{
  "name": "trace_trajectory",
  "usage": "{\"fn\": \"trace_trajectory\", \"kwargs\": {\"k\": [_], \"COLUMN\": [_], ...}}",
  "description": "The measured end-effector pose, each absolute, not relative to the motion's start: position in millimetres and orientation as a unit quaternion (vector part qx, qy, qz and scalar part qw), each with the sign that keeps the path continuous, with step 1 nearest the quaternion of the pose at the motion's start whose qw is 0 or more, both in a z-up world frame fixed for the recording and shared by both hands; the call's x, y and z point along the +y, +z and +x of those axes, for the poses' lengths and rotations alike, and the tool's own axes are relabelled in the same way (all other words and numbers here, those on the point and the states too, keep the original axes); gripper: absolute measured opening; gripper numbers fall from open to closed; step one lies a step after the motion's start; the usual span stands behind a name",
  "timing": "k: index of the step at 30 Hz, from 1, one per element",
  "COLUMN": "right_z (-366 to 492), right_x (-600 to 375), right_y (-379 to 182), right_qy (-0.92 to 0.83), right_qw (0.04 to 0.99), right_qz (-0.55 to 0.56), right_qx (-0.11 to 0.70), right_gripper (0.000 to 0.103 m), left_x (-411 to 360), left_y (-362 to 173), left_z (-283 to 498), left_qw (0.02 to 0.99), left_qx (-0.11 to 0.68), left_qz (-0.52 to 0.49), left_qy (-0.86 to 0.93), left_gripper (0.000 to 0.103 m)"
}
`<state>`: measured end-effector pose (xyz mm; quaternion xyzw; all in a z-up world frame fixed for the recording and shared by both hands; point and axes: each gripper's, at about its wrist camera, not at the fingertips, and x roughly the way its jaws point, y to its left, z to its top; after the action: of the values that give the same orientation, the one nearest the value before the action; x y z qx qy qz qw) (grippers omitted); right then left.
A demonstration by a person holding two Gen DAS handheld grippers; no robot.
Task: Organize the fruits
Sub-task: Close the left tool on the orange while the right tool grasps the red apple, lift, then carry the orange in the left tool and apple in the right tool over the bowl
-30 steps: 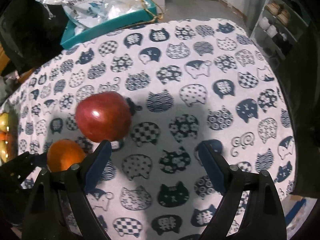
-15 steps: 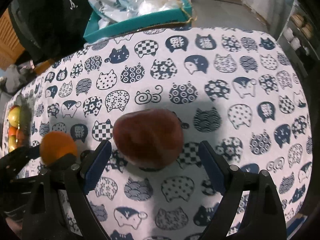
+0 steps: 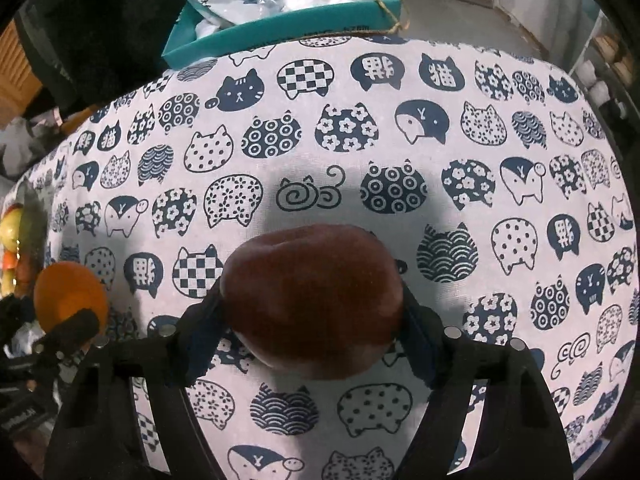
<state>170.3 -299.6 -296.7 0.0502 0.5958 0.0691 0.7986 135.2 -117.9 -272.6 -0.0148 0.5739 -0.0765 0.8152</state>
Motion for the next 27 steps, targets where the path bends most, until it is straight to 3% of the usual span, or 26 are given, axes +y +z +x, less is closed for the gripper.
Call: {"fn": "trace_trajectory", "kwargs": {"k": [11, 27], "right_z": [150.5, 127.3], "right_x": [-303.7, -289.2], "right_y": [-279.7, -193.9], "right_qy": [0.055, 0.064], "right_qw": [0.816, 0.863], "right_qz": [0.032, 0.017], "right_qx": [0.575, 0.502], "right_gripper": [0.077, 0.077], "left_x": [-108.5, -93.0], "left_y": [-252.9, -198.1], "left_z": [130.3, 109.4], "left_qw": [0.827, 0.857], "left_qx": [0.557, 0.509], "left_qz": [-0.023, -0.032], "left_qy": [-0.074, -0.073], "left_gripper": [0.062, 0.062]}}
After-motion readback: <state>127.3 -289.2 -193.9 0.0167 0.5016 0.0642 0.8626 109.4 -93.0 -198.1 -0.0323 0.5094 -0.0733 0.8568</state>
